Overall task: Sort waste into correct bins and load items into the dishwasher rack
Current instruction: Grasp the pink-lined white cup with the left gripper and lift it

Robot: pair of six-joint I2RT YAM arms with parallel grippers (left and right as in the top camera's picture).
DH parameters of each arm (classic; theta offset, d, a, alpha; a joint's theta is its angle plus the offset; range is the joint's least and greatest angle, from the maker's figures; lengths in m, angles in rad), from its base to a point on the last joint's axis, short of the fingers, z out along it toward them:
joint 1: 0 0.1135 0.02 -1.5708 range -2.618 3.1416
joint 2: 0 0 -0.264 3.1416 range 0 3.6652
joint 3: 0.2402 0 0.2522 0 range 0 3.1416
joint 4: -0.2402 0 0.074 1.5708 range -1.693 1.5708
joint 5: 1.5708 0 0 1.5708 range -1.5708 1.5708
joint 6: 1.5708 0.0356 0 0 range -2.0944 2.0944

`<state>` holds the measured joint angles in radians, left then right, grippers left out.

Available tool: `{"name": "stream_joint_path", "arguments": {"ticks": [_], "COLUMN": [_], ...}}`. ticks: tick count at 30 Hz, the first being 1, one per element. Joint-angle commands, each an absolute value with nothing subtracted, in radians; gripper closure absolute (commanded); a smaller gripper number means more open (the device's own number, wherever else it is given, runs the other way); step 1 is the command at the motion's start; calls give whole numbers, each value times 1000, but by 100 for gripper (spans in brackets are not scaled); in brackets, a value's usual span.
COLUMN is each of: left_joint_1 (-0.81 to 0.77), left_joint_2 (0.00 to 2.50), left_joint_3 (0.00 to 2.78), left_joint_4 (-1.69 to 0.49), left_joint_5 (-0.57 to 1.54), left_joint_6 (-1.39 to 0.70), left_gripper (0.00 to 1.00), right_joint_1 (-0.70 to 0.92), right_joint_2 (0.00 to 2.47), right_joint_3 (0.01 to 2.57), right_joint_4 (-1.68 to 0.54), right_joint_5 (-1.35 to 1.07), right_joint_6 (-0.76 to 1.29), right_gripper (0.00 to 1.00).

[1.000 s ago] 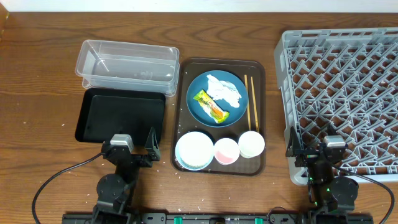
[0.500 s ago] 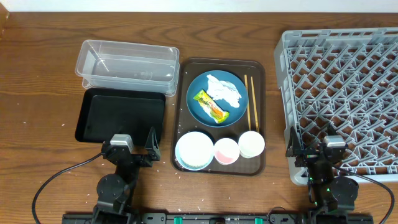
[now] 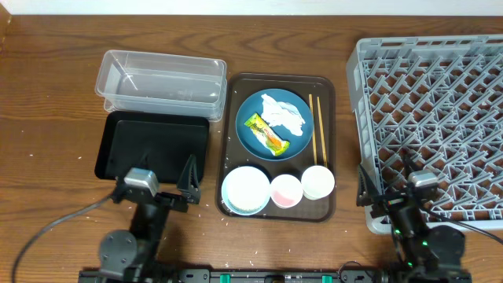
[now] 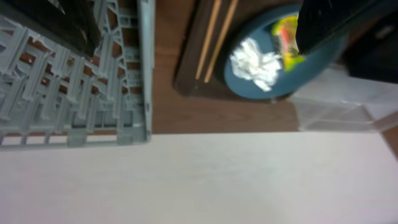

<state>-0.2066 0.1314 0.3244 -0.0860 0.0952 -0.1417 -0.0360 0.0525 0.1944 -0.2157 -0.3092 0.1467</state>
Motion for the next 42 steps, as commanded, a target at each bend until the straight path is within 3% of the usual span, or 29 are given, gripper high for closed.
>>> {"name": "stream_joint_path", "arguments": {"ticks": [1, 9, 14, 18, 21, 24, 27, 31, 35, 42], "left_joint_1": [-208, -208, -209, -251, -348, -501, -683, -826, -857, -857], "left_joint_2": [297, 814, 951, 1026, 1081, 1142, 1234, 1374, 1499, 1607], "left_joint_3": [535, 1058, 1150, 1150, 1150, 1150, 1148, 1148, 1148, 1148], "left_joint_4": [-221, -678, -686, -724, -783, -840, -863, -855, -820, -782], "left_joint_5": [176, 459, 670, 710, 650, 438, 172, -30, -37, -34], "left_joint_6": [-171, -170, -281, -294, -294, -311, -347, -379, -381, -403], "left_gripper": [5, 5, 6, 6, 11, 20, 25, 28, 32, 55], "right_joint_1": [-43, -43, -43, -43, -43, -43, -43, -42, -42, -42], "right_joint_2": [144, 621, 908, 1045, 1098, 1112, 1111, 1111, 1111, 1111], "right_joint_3": [370, 829, 1104, 1225, 1257, 1258, 1258, 1258, 1258, 1258], "right_joint_4": [-304, -703, -941, -1054, -1071, -1067, -1068, -1081, -1103, -1120], "right_joint_5": [-348, -349, -349, -373, -376, -394, -398, -410, -412, -412], "right_joint_6": [164, 163, 115, 118, 118, 119, 119, 119, 119, 119], "right_gripper": [1, 1, 1, 1, 1, 1, 1, 1, 1, 1]}}
